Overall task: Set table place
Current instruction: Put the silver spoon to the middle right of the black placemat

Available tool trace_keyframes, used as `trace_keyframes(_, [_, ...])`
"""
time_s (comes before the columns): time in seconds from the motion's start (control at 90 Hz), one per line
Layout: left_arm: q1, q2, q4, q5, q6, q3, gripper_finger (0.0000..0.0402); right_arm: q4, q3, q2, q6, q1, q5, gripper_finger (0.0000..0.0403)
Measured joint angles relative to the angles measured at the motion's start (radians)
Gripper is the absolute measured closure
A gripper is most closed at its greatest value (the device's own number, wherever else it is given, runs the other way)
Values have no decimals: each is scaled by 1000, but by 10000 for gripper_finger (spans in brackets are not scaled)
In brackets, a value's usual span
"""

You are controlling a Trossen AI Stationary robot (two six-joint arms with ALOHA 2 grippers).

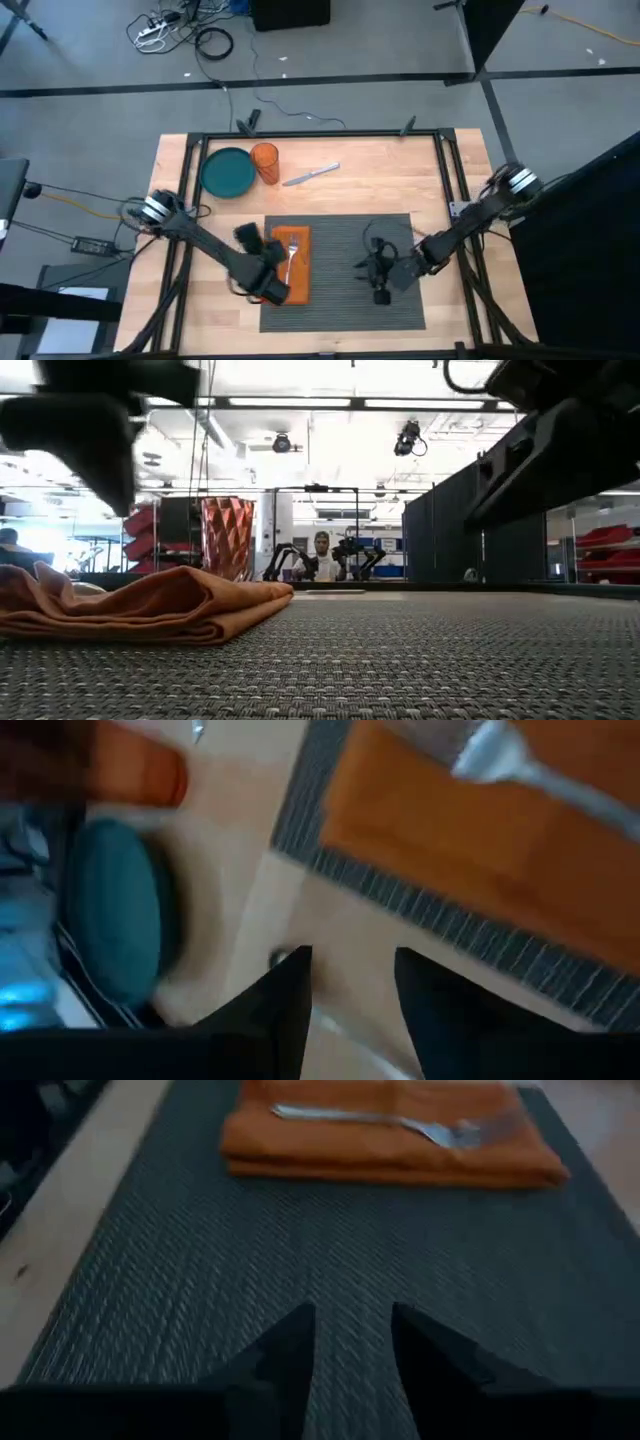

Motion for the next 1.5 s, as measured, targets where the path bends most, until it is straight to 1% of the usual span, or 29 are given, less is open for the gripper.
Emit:
trace_keyframes(0.122, [-10,-159,148,-10,-186,-192,273,-243,0,-113,150,-26,-18,291])
trace_keyframes(0.211, [-13,-253,218,40,-307,-310,273,-370,0,-163,212,-46,-40,291])
trace_keyframes(0.322, [-10,-330,303,114,-405,-423,273,-455,0,-192,235,-61,-64,291])
trace_keyframes(0.411, [-9,-360,366,128,-432,-484,273,-481,0,-195,234,-67,-66,291])
trace_keyframes(0.489, [14,-367,342,107,-434,-495,273,-478,0,-192,220,-72,-66,291])
trace_keyframes(0.556, [41,-369,304,73,-426,-481,273,-480,0,-192,215,-77,-63,291])
trace_keyframes(0.611, [70,-378,306,68,-369,-459,273,-480,0,-192,208,-80,-60,291])
trace_keyframes(0.644, [91,-381,317,88,-324,-447,273,-479,0,-192,202,-81,-59,291])
trace_keyframes(0.711, [130,-383,322,167,-250,-435,273,-479,0,-192,191,-81,-59,291])
trace_keyframes(0.789, [150,-382,308,215,-225,-439,269,-477,-2,-192,189,-81,-58,291])
trace_keyframes(0.911, [150,-381,315,269,-300,-488,253,-466,-9,-192,189,-81,-57,291])
trace_keyframes(1.0, [125,-381,403,301,-360,-527,240,-441,-29,-192,195,-71,-56,291])
trace_keyframes(1.111, [109,-380,474,300,-423,-568,233,-404,-61,-192,202,-58,-56,291])
trace_keyframes(1.3, [100,-380,479,284,-506,-607,239,-354,-115,-192,243,-45,-55,291])
trace_keyframes(1.344, [101,-380,487,270,-511,-618,241,-333,-125,-191,243,-42,-57,291])
trace_keyframes(1.5, [101,-380,552,271,-512,-664,255,-291,-133,-191,242,-36,-55,291])
